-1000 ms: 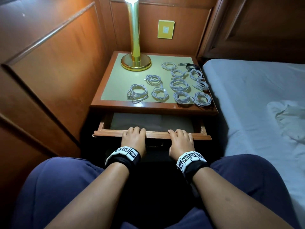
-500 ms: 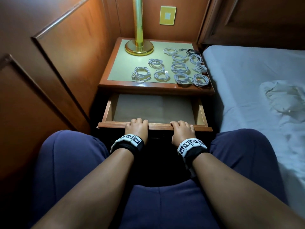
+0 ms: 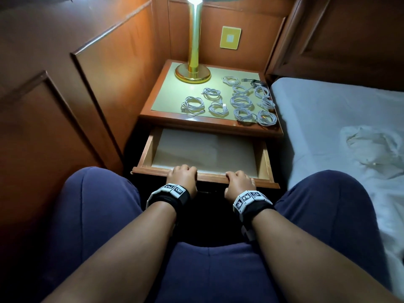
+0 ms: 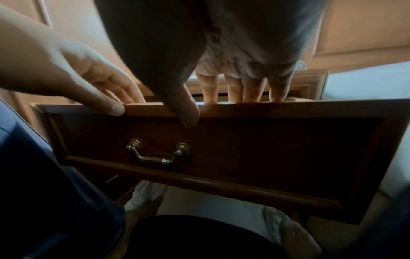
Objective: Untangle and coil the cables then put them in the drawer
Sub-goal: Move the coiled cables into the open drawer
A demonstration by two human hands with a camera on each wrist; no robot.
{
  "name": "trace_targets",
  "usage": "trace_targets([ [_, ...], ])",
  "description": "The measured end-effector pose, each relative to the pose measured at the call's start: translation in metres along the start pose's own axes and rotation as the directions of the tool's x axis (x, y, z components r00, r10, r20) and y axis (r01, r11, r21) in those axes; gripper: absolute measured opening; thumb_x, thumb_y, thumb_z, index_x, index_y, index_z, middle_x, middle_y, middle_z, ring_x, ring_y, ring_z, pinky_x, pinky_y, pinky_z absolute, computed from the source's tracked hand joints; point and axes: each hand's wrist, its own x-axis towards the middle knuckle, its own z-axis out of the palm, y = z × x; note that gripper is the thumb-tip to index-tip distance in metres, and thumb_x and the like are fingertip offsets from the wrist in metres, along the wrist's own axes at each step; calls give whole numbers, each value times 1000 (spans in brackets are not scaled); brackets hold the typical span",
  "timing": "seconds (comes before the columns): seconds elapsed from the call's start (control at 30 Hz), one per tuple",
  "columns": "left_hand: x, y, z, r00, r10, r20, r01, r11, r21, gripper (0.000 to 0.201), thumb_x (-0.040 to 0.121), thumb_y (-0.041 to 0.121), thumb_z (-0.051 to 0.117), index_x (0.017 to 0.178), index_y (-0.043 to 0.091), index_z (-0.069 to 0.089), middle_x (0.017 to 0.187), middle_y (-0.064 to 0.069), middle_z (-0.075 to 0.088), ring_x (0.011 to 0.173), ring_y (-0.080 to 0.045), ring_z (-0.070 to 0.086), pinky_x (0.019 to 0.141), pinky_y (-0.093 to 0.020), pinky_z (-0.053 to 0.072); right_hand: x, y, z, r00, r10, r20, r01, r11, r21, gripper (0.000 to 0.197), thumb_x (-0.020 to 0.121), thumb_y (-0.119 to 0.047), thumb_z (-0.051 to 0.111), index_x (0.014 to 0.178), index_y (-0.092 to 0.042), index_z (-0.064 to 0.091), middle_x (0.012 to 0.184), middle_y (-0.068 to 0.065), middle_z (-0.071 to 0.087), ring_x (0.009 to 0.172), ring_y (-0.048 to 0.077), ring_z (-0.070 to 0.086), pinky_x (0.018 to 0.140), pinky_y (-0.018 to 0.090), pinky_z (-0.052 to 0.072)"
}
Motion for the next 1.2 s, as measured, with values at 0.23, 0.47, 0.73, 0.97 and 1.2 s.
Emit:
trace_targets([
  [0.23,0,4,7,998,34,56,-36,999,27,40,91,30,58,130,28,53,130,-3,54,127,-27,43,112,-49,25,-1,-13,11,1000,-12,-13,11,1000,-23,61,84,-28,66,141,-30,44,138,1,48,136,23,40,120,54,15],
  [0.47,7,21,-4,988,-26,151,13,996,88,25,93,43,56,111,26,57,122,-1,58,121,-28,51,105,-55,30,4,-19,2,999,-13,32,13,1000,9,53,86,-29,62,137,-27,50,136,4,51,132,25,44,119,48,21],
  [0.73,15,23,-18,970,-64,234,50,997,64,25,91,24,56,115,21,52,119,-8,58,116,-32,52,97,-52,41,7,-25,-15,993,6,117,-3,1000,-26,52,82,-38,71,130,-24,56,129,5,53,125,28,49,106,43,36],
  [0.97,30,21,-45,903,-5,430,-5,1000,22,34,89,41,66,112,16,65,114,-7,68,106,-29,63,89,-35,52,30,-28,-43,931,-42,362,-5,992,128,66,83,-43,73,141,-21,49,142,6,53,129,26,52,104,34,40],
  [1.2,86,4,-120,977,31,213,42,943,-331,32,89,49,67,97,18,72,89,-2,72,86,-21,66,80,-30,53,71,-37,-129,965,-200,167,140,939,313,64,90,-45,68,144,-22,43,138,1,57,123,18,55,93,27,41],
])
